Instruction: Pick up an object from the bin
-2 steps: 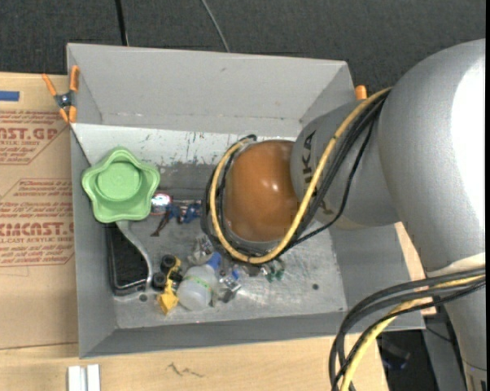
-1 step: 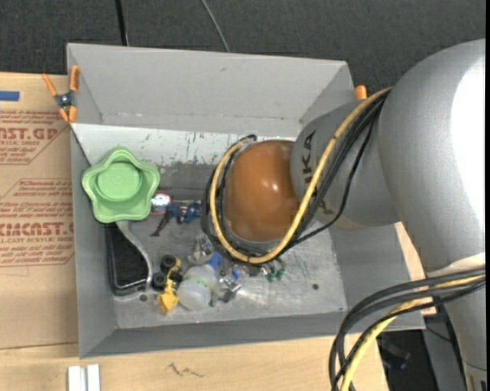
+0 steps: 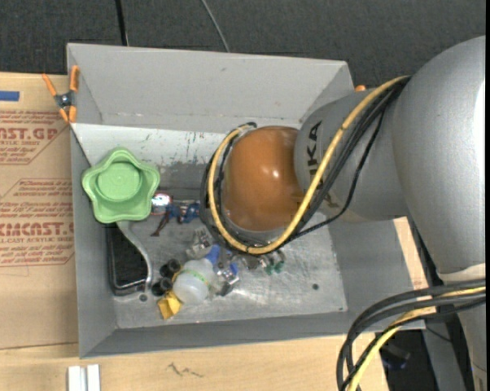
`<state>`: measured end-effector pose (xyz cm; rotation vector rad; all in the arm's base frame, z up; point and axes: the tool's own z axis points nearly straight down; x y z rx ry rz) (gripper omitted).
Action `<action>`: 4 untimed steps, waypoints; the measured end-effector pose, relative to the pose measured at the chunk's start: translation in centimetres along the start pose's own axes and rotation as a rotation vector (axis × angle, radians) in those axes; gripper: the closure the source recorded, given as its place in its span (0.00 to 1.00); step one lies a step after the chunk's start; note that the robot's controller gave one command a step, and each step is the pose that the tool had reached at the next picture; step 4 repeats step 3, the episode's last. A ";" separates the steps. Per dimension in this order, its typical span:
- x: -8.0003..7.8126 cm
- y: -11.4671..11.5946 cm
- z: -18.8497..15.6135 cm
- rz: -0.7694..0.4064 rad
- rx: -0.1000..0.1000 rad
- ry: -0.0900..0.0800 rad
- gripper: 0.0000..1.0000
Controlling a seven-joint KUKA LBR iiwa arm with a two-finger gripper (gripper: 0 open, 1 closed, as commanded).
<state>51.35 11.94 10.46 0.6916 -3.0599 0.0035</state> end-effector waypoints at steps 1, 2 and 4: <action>1.4 -0.2 -6.2 -0.002 -0.003 0.000 1.00; -0.3 0.3 -9.5 -0.013 -0.001 -0.006 1.00; 1.0 0.6 -12.4 -0.013 -0.002 -0.005 1.00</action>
Offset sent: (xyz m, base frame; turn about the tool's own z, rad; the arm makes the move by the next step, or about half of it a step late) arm 0.0049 0.0071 0.0992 -0.0169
